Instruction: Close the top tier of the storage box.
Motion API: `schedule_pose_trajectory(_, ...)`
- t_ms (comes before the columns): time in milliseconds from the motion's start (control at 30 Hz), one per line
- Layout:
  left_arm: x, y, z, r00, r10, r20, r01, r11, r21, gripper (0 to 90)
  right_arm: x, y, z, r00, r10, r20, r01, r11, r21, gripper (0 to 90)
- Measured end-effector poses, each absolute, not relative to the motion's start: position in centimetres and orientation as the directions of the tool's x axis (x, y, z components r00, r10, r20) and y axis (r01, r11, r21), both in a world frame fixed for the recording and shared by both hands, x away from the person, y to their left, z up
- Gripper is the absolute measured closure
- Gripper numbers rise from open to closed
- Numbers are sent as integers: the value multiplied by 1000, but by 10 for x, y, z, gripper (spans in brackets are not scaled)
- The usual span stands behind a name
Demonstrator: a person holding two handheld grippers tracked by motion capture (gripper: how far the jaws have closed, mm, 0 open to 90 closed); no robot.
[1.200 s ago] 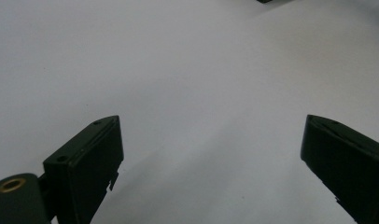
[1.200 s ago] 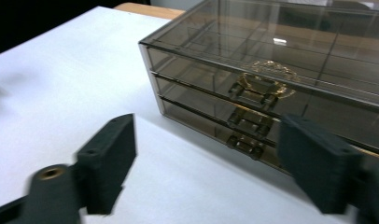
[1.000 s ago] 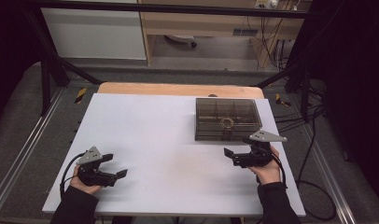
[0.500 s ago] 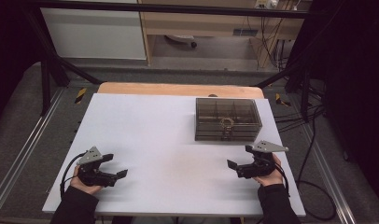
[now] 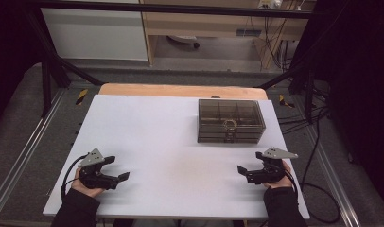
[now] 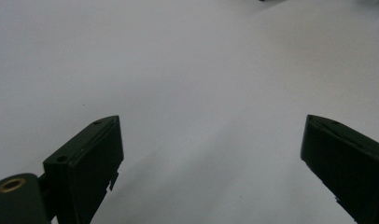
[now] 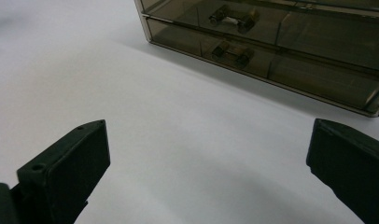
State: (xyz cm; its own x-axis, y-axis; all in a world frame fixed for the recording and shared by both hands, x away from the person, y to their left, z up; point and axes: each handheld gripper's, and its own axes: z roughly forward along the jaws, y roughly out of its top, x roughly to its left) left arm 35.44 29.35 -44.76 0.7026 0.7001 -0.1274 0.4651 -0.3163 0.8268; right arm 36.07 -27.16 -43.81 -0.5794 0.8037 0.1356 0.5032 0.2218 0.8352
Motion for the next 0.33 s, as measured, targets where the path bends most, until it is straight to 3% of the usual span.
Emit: schedule_pose_trajectory(333, 354, 294, -447, 703, 700, -125, 464, -318, 827, 56, 361, -274, -441, -574, 808, 137, 513, 224, 829, 3)
